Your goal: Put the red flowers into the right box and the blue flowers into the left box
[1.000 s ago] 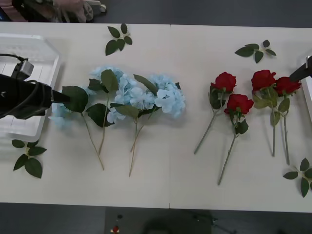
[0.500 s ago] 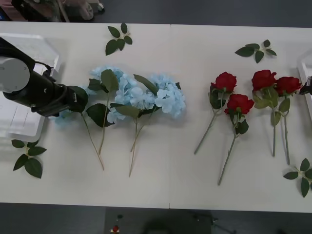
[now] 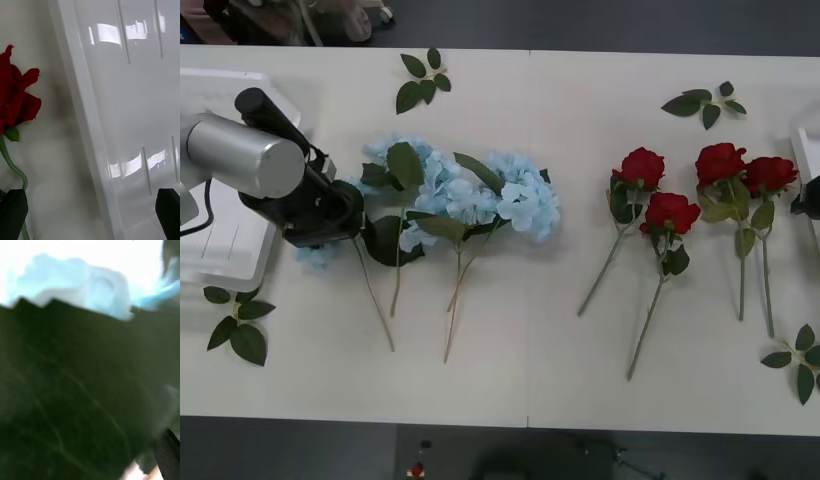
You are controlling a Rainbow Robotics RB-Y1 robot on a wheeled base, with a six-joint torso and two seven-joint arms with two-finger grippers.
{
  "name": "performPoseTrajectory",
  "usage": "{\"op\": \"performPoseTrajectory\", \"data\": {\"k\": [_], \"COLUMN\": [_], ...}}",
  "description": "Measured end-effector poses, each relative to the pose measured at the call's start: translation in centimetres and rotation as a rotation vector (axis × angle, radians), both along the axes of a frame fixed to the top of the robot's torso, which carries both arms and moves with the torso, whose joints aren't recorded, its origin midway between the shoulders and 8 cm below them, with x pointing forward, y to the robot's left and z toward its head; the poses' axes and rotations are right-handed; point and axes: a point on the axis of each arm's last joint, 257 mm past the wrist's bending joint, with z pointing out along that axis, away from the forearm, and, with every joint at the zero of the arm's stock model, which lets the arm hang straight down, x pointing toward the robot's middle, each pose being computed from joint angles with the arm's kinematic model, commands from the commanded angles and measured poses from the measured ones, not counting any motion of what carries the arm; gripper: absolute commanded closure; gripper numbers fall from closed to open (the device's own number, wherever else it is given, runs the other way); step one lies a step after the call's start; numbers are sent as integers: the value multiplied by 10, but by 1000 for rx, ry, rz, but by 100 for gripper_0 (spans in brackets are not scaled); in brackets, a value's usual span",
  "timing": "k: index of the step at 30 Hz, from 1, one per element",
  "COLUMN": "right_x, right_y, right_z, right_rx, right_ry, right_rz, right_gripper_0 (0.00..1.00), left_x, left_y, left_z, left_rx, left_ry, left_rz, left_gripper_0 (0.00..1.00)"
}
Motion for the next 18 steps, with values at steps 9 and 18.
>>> {"op": "performPoseTrajectory", "data": {"k": [9,18], "right_x": [11,35], "right_y": [44,68], "right_z": [-30,-54], "right_rx": [53,102], "right_ry": [6,-11], "right_rz": [21,12], "right_gripper_0": [0,0], "left_x": [11,7], "left_y": [11,7], "left_z": [-13,-23], "left_rx": [174,219], "left_ry": [-54,-50], "left_rz": [-81,-120], "left_gripper_0": [58,100]}}
